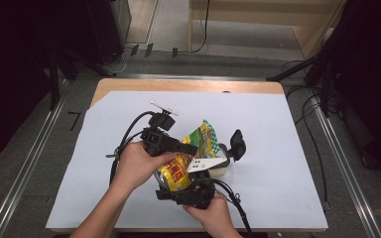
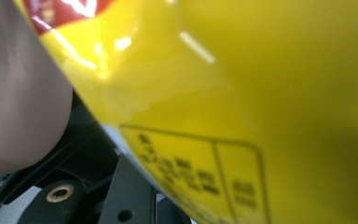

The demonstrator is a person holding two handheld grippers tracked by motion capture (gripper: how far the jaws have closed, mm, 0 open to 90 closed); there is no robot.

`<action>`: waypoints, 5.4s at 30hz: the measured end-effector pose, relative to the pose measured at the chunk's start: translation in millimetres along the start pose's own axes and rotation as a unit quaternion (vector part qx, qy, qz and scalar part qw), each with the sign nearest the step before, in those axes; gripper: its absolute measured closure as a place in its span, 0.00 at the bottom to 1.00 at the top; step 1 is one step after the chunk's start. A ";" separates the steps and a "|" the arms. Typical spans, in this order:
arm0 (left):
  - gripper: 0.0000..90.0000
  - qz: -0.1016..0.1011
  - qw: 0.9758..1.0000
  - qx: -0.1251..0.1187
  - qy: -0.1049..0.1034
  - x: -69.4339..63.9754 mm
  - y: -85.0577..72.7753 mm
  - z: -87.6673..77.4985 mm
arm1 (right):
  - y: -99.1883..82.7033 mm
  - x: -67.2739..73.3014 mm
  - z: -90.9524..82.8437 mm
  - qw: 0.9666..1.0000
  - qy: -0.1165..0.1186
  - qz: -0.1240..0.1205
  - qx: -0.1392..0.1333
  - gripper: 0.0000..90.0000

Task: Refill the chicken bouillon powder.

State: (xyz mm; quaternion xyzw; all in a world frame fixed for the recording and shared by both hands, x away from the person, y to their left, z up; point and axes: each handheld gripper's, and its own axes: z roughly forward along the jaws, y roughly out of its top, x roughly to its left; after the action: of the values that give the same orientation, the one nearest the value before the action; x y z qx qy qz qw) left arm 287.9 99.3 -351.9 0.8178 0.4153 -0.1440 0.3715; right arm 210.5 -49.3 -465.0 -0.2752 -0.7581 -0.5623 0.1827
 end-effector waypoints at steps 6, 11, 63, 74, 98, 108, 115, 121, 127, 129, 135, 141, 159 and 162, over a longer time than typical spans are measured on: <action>0.87 0.000 1.000 0.002 -0.013 1.8 0.0 1.1 | -2.0 0.3 0.4 1.000 -0.005 -0.002 -0.001 0.78; 0.87 0.001 1.000 -0.001 -0.027 3.4 0.2 3.0 | -2.6 -0.2 -0.8 1.000 -0.006 -0.002 0.000 0.78; 0.87 -0.011 0.999 -0.006 -0.032 1.4 23.2 -6.2 | 12.5 -5.4 -14.1 0.998 0.023 0.048 -0.025 0.77; 0.96 0.014 0.999 0.029 0.015 -7.8 35.3 1.2 | 13.3 -2.2 -10.5 0.998 0.015 0.048 -0.021 0.72; 0.95 0.000 0.998 0.044 0.044 -17.1 58.1 8.9 | 24.6 10.5 -25.6 0.998 -0.040 0.047 -0.019 0.72; 0.94 0.000 0.998 0.054 0.045 -17.6 61.6 7.3 | 28.7 22.3 -21.9 0.995 -0.097 -0.030 0.011 0.72; 0.92 0.017 0.998 0.050 0.035 -20.0 62.0 6.0 | 27.8 21.0 -25.2 0.996 -0.081 -0.025 -0.004 0.74; 0.90 0.020 0.998 0.046 0.028 -19.2 62.6 4.3 | 28.6 21.2 -26.0 0.997 -0.075 -0.025 -0.012 0.75; 0.87 0.006 0.999 0.034 0.018 -17.8 63.9 0.3 | 31.6 22.7 -25.5 0.997 -0.069 -0.030 -0.020 0.74; 0.87 0.004 0.999 0.033 0.016 -17.9 64.3 0.2 | 32.2 22.8 -25.2 0.997 -0.067 -0.028 -0.024 0.74; 0.87 0.004 0.999 0.037 0.017 -16.5 64.6 0.8 | 31.8 22.0 -24.1 0.997 -0.063 -0.025 -0.024 0.73; 0.87 0.003 0.999 0.034 0.017 -16.4 64.7 1.3 | 32.0 22.1 -24.6 0.997 -0.068 -0.031 -0.023 0.73; 0.90 -0.001 0.999 0.037 0.019 -15.3 65.3 2.6 | 31.7 21.7 -23.9 0.996 -0.079 -0.033 -0.023 0.74; 0.90 0.002 0.999 0.036 0.021 -15.1 65.0 2.5 | 31.8 21.7 -23.8 0.996 -0.080 -0.035 -0.023 0.74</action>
State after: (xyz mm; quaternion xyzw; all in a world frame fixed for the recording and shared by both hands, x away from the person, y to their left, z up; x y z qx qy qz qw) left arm 329.9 64.2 -313.6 0.8345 0.4158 -0.1410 0.3330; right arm 212.6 -60.5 -421.2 -0.2968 -0.7664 -0.5616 0.0957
